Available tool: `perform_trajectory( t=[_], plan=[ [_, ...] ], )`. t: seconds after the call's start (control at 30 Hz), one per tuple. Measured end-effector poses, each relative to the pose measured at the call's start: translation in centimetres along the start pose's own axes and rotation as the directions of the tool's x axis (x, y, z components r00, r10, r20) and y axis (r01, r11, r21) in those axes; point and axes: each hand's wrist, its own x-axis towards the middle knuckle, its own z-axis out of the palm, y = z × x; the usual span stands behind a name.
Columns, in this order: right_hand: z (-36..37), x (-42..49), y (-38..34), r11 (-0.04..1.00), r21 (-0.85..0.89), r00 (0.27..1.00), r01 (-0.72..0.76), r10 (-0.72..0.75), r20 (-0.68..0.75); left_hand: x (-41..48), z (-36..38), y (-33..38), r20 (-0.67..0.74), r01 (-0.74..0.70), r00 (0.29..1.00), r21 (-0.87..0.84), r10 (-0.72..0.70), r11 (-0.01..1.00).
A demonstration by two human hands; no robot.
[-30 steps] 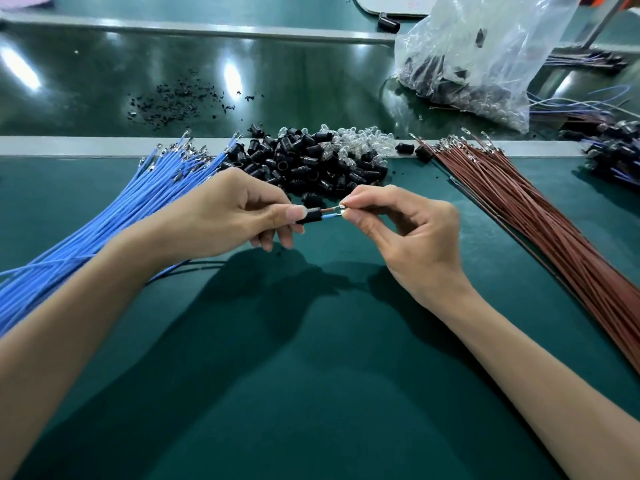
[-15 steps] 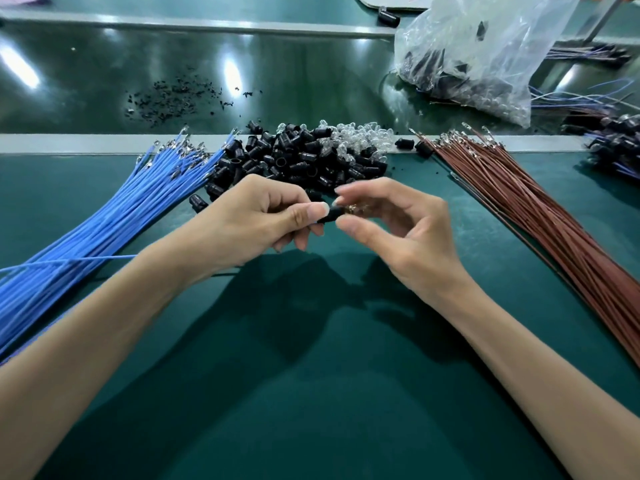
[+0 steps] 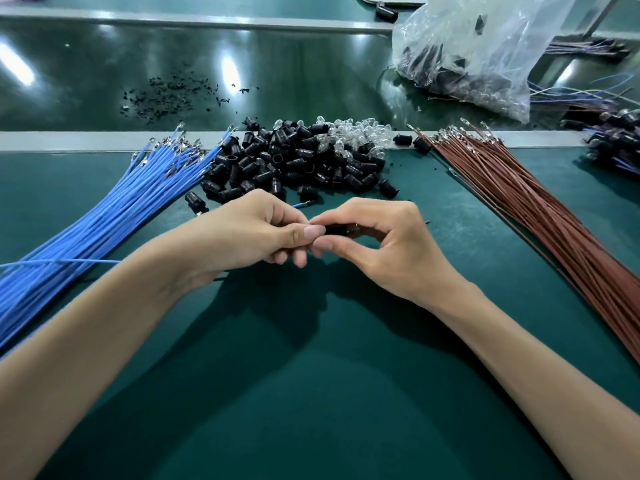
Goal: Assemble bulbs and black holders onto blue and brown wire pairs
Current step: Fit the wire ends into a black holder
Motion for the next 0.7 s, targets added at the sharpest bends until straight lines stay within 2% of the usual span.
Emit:
perform_trajectory(
  t=[0.2, 0.37, 0.47, 0.57, 0.63, 0.7],
  plan=[
    [-0.1, -0.1, -0.2, 0.997, -0.002, 0.997, -0.075, 0.075, 0.036, 0.0, -0.6, 0.0, 0.012, 0.042, 0.999, 0.111, -0.044, 0.993],
    [-0.2, 0.0, 0.0, 0.994, 0.029, 0.994, -0.104, 0.103, 0.040, 0.0, -1.0, -0.1, 0.044, 0.058, 0.997, 0.066, -0.061, 0.996],
    [-0.3, 0.3, 0.3, 0.980, 0.122, 0.988, -0.156, 0.153, 0.038, 0.1, -1.1, 0.1, 0.041, 0.028, 0.999, 0.073, -0.031, 0.997],
    [-0.6, 0.7, 0.7, 0.930, 0.299, 0.962, -0.212, 0.252, -0.101, -0.2, -1.6, 0.9, 0.036, -0.032, 0.999, 0.077, 0.029, 0.997],
    [-1.0, 1.0, 1.2, 0.879, 0.414, 0.900, -0.238, 0.360, -0.245, -0.8, -2.5, 1.6, 0.048, -0.063, 0.997, 0.088, 0.059, 0.994],
    [-1.0, 1.2, 1.4, 0.847, 0.459, 0.843, -0.268, 0.437, -0.314, -1.7, -3.5, 2.4, 0.104, -0.084, 0.992, 0.080, 0.075, 0.993]
  ],
)
